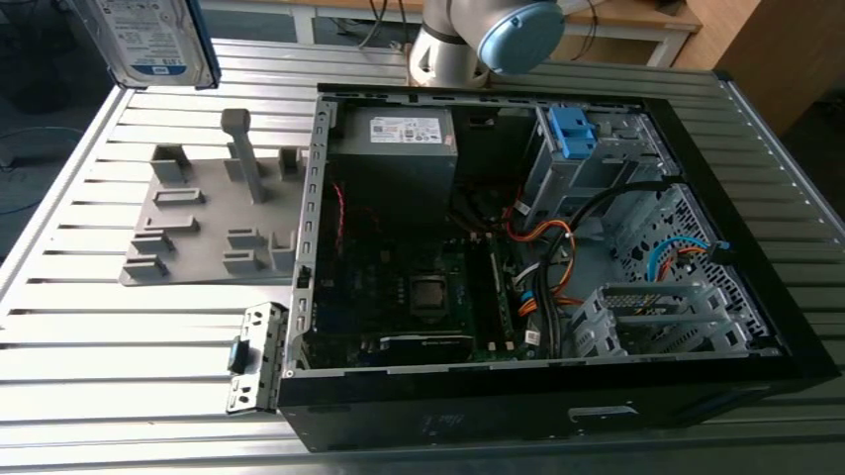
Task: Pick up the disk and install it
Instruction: 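Pick up the disk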
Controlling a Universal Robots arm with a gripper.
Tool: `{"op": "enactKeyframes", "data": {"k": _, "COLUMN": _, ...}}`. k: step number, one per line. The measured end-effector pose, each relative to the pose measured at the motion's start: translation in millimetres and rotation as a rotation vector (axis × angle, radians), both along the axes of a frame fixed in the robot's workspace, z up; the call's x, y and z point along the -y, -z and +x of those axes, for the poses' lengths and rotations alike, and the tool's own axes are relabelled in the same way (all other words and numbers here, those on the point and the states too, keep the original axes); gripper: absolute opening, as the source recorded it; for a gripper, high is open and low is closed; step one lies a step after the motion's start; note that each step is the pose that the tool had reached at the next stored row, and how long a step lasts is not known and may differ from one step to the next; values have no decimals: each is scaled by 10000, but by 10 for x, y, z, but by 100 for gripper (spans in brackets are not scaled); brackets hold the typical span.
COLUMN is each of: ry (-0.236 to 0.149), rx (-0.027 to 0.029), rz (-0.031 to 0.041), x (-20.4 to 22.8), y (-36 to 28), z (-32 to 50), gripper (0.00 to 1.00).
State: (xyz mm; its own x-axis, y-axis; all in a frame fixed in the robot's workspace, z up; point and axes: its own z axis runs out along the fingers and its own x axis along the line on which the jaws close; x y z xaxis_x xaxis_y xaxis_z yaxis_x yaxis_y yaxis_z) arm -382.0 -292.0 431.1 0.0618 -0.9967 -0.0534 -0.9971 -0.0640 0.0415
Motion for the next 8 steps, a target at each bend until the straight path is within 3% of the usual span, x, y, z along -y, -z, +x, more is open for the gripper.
{"op": "enactKeyframes", "data": {"k": 8, "ry": 0, "rx": 0, "rz": 0, "x": 0, "y": -43, "z": 0, "gripper": 36}}
